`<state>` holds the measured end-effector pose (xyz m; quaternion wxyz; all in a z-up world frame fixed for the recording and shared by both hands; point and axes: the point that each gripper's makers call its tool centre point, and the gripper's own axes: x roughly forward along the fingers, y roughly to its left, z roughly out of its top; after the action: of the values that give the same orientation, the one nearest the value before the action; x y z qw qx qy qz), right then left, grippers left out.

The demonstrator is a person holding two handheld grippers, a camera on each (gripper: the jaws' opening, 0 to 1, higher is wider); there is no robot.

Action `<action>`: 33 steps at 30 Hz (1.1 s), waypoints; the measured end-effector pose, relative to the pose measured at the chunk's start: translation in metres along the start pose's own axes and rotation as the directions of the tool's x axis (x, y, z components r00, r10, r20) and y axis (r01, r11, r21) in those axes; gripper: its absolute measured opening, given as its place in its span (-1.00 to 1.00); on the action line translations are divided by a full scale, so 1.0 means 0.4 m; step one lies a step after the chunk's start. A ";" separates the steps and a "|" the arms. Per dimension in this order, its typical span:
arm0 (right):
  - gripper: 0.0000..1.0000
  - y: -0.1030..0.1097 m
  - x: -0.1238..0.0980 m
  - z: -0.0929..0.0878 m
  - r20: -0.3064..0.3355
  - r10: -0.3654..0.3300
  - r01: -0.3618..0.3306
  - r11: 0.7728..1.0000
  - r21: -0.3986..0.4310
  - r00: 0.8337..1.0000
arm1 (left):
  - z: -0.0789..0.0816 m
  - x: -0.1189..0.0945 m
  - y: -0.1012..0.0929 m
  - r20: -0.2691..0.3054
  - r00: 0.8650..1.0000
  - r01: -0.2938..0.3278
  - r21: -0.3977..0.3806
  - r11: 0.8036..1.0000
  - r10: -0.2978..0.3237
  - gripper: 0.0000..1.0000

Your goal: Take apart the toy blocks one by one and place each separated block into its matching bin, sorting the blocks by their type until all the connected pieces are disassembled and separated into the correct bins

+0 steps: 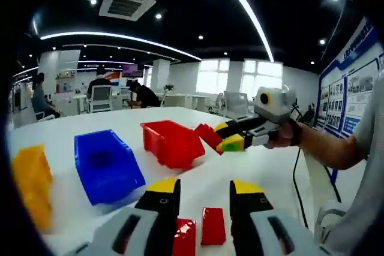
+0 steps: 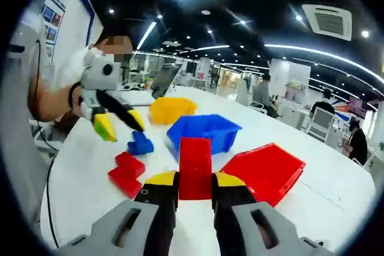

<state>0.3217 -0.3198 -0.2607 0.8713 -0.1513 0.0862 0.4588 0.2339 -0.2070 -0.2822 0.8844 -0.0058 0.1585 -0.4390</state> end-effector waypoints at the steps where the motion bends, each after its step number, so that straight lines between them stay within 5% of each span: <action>1: -0.54 -0.031 0.015 0.007 0.014 -0.030 0.029 0.999 0.042 0.999 | -0.018 -0.025 -0.001 -0.013 1.000 0.000 -0.017 1.000 0.000 -0.29; 7: -0.53 -0.192 0.066 -0.030 -0.047 -0.213 0.217 0.966 0.141 0.976 | -0.087 -0.153 -0.002 -0.004 0.997 -0.073 -0.085 0.994 0.073 -0.28; 12: -0.52 -0.202 0.110 -0.060 -0.129 -0.225 0.238 0.967 0.092 0.966 | -0.116 -0.188 -0.012 0.007 0.995 -0.095 -0.127 0.987 0.096 -0.29; 15: -0.33 -0.258 0.143 -0.088 -0.144 -0.217 0.233 0.966 0.109 0.966 | -0.115 -0.190 -0.019 0.013 0.996 -0.090 -0.134 0.987 0.093 -0.28; 23: -0.34 -0.185 0.115 -0.031 -0.103 -0.163 0.173 0.981 0.093 0.981 | -0.101 -0.183 -0.042 0.023 0.997 -0.073 -0.106 0.992 0.076 -0.28; 27: -0.34 -0.078 0.110 0.016 -0.075 -0.015 0.017 0.999 0.029 0.997 | -0.111 -0.176 -0.047 0.006 0.997 -0.070 -0.111 0.991 0.072 -0.28; 33: -0.36 0.051 0.121 0.018 -0.120 0.130 -0.134 0.991 -0.024 0.984 | -0.114 -0.172 -0.055 0.002 0.998 -0.062 -0.113 0.992 0.063 -0.28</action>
<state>0.3324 -0.2692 -0.2716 0.8299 -0.1858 0.1401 0.5070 0.1651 -0.1614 -0.3032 0.8964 -0.0521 0.1808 -0.4013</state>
